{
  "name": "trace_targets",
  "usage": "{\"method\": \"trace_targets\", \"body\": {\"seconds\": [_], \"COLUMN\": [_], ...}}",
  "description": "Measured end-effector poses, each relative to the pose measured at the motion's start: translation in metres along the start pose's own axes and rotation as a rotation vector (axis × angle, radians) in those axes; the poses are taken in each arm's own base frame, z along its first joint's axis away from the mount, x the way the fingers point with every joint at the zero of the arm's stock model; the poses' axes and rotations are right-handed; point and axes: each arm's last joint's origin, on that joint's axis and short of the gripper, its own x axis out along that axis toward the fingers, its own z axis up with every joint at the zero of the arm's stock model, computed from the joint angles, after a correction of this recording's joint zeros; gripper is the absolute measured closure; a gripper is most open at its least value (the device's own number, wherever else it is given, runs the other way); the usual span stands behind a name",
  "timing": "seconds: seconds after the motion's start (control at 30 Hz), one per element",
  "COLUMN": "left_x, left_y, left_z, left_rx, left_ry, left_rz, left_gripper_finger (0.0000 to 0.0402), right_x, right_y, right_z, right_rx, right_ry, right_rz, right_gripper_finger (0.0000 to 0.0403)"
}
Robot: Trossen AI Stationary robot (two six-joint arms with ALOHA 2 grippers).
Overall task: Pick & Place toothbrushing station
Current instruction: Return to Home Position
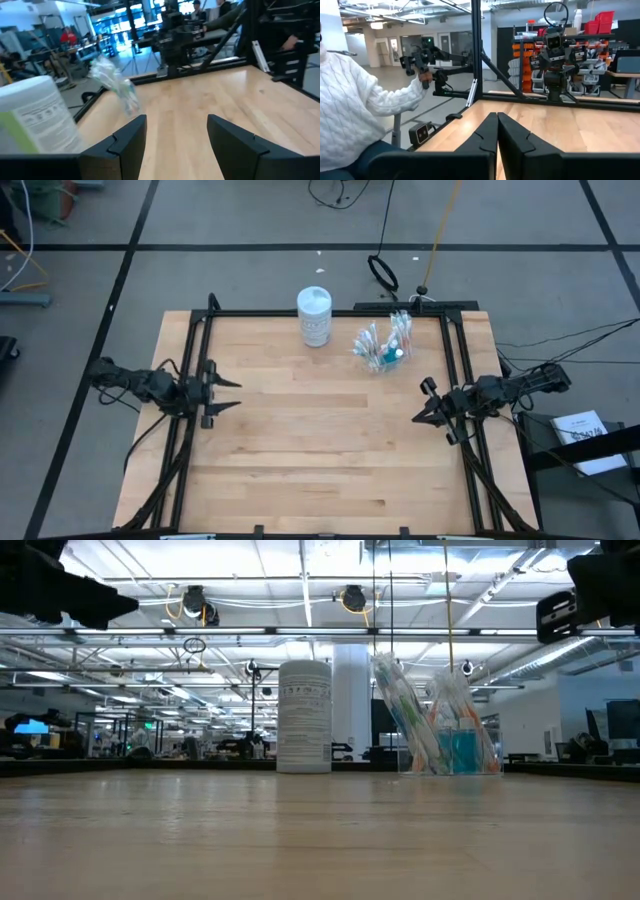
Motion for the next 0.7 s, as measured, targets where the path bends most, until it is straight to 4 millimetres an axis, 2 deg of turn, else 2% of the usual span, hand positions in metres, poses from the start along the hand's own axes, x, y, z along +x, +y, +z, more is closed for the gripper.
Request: {"method": "trace_targets", "body": {"seconds": [0.27, 0.7], "left_x": [0.013, 0.014], "left_y": [-0.011, -0.015], "left_z": [-0.028, -0.029], "left_rx": [-0.024, -0.060], "left_ry": [-0.045, -0.071], "left_rz": [-0.026, -0.143], "left_gripper_finger": [0.0186, 0.0186], "right_x": [0.000, 0.000], "right_y": [0.000, 0.000], "right_z": [0.000, 0.000], "right_rx": [0.021, 0.021], "right_ry": [0.002, 0.000], "right_rz": [0.000, 0.000], "right_gripper_finger": [0.0402, 0.0399]}}
